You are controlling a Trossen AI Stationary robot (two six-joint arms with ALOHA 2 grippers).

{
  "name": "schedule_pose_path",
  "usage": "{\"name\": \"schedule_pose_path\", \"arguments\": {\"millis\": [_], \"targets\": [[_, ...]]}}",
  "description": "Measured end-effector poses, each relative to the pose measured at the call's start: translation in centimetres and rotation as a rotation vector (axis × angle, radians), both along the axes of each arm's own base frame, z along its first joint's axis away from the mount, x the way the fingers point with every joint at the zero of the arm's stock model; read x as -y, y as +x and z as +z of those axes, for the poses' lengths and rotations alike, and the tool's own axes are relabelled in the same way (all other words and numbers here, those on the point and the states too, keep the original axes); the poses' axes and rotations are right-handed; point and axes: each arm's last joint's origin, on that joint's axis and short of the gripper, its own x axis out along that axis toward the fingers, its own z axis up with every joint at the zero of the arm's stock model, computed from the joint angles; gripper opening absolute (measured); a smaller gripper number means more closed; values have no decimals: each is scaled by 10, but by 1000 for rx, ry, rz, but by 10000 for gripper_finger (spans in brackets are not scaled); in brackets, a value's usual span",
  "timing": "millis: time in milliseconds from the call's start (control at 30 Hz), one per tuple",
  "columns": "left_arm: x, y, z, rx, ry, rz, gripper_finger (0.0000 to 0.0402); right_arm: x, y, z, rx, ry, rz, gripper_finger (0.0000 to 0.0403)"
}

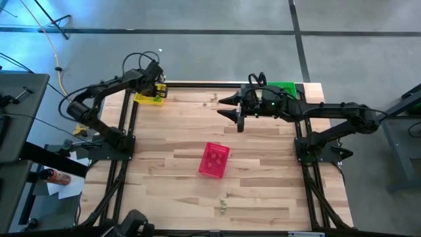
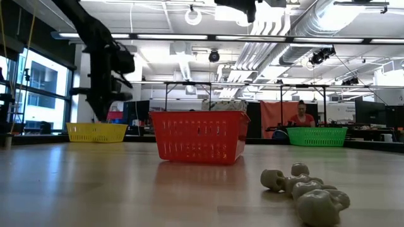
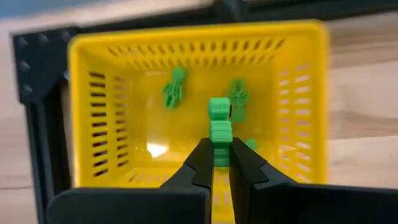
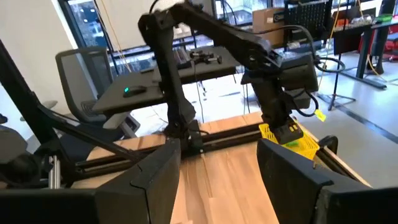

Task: Sort Halloween decoration
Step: Put the green skeleton toy into the yellow bin

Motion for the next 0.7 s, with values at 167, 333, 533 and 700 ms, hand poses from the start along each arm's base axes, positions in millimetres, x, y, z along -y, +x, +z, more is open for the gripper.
{"name": "schedule_pose_path", "arguments": {"millis": [167, 333, 533, 700], "targets": [[-11, 2, -16, -17, -85, 28, 4, 0, 2, -2, -6, 0, 0, 209], [-22, 7, -23, -46, -133, 17, 3, 0, 2, -3, -8, 1, 0, 209], [-30, 11, -22, -46, -125, 0, 9, 0, 2, -3, -9, 1, 0, 209], [-32, 11, -19, -62, -127, -57, 43, 0, 2, -3, -9, 0, 0, 209]]}}
